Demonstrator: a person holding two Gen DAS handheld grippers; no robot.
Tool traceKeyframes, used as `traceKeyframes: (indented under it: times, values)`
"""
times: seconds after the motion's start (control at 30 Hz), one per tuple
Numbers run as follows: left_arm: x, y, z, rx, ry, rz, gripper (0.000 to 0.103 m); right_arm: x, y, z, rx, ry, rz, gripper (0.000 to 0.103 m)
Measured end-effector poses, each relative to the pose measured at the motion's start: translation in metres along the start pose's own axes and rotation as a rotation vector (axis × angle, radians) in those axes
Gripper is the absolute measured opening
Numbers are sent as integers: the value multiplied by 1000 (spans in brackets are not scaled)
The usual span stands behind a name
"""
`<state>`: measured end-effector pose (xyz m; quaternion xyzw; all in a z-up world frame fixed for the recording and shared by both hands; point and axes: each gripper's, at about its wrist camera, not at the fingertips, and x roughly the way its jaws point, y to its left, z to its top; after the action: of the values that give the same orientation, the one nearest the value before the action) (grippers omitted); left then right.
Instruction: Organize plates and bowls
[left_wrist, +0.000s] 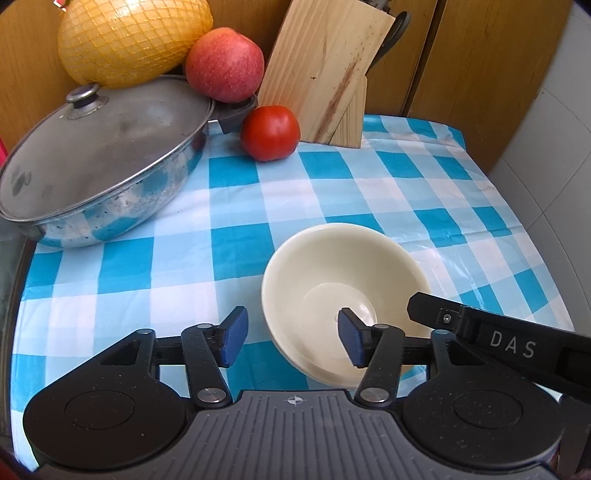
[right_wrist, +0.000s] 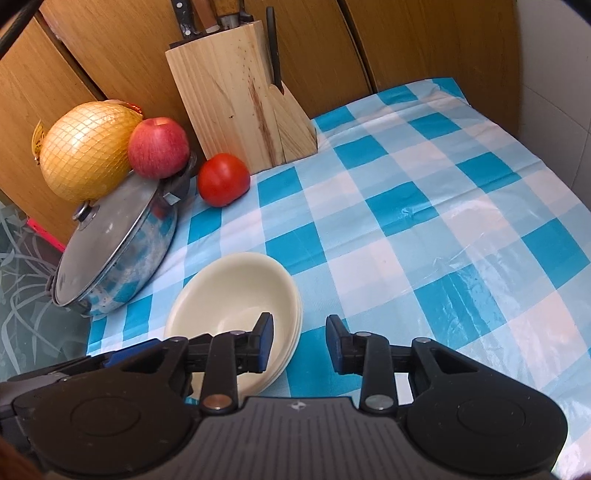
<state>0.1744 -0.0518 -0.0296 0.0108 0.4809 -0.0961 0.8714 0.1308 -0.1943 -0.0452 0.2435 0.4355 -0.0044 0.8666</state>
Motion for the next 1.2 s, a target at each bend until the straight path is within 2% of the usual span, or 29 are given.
traceKeyframes:
  times: [0.27,0.33,0.37,0.4,0.47,0.67,0.9,1.2]
  values:
    - [10,0,-1,15,26,17,65,10,-3,-1,14,31,-4,30]
    - [15,-1,-2,15,41,16,61,14,-4,0,20,35,3,30]
    - [17,-1,-2,15,51,13,54,16,-4,0,23,40,7,28]
    - [20,-1,-3,16,64,8,44,19,-4,0,26,47,10,23]
    - [25,-3,-4,16,88,-2,37,24,-5,1,44,59,46,14]
    - [19,-5,-3,22,60,14,35,19,4,0,1,45,44,12]
    - [-7,-9,-2,36,-2,11,36,-12,13,2,-30,-22,78,13]
    - [-63,-5,-28,29,-74,12,38,-63,34,-28,-109,-70,131,14]
